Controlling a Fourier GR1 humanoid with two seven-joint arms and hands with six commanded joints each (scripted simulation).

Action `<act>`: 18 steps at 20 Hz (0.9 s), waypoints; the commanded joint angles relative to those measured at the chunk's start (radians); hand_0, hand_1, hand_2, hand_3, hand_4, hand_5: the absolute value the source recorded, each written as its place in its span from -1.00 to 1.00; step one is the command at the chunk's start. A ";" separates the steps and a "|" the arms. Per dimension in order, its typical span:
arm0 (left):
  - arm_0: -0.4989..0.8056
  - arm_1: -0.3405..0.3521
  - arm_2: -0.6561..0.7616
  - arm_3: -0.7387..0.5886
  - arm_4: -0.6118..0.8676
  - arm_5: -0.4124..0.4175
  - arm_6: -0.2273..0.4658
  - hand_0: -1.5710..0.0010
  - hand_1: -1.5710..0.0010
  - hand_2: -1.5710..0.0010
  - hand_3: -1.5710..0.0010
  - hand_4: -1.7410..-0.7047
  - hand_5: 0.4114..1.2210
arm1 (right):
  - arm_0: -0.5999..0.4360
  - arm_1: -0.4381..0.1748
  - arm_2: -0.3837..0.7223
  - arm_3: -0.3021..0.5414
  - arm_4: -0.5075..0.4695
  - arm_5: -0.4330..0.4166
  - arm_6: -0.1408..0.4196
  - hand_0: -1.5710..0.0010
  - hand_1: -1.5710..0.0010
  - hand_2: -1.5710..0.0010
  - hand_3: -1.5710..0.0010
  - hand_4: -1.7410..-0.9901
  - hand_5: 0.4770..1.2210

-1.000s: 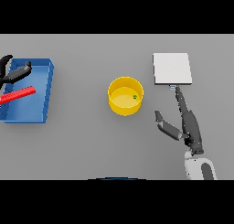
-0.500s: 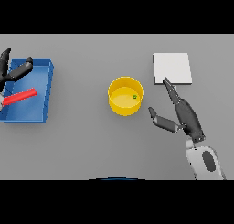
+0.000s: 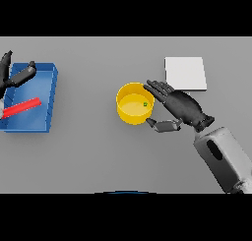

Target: Pick up the red beaker and tilt it to pour out 1 green nut into yellow bowl. Pick up the yellow bowl and place it on the metallic measuring scale.

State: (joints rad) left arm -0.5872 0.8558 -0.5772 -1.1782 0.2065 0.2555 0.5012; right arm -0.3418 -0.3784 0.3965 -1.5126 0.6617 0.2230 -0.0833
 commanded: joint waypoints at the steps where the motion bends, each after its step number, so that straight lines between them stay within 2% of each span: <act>1: -0.005 0.006 0.000 -0.006 0.000 -0.005 0.008 1.00 1.00 1.00 1.00 0.83 -0.24 | -0.019 0.002 0.018 0.024 0.016 0.007 -0.008 1.00 1.00 1.00 1.00 0.26 -0.50; 6: -0.009 -0.001 -0.003 0.006 -0.002 -0.006 0.007 1.00 1.00 1.00 1.00 0.82 -0.24 | -0.139 0.007 0.081 0.112 0.043 0.092 -0.035 1.00 1.00 1.00 1.00 0.24 -0.48; 7: -0.005 -0.005 -0.007 0.001 -0.004 0.000 0.011 1.00 1.00 1.00 1.00 0.82 -0.24 | -0.157 -0.001 0.097 0.119 0.051 0.112 -0.055 1.00 1.00 1.00 1.00 0.24 -0.46; 14: -0.007 0.004 0.004 0.001 0.008 -0.013 -0.009 1.00 1.00 1.00 1.00 0.83 -0.22 | -0.254 0.037 0.161 0.286 0.081 0.157 -0.107 1.00 1.00 1.00 1.00 0.33 -0.45; 18: -0.009 0.013 0.002 -0.005 0.009 -0.022 0.004 1.00 1.00 1.00 1.00 0.82 -0.20 | -0.297 0.050 0.192 0.350 0.100 0.187 -0.117 1.00 1.00 1.00 1.00 0.23 -0.47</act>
State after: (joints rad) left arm -0.5961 0.8685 -0.5755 -1.1828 0.2150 0.2339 0.5048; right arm -0.6385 -0.3276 0.5886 -1.1624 0.7616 0.4092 -0.1975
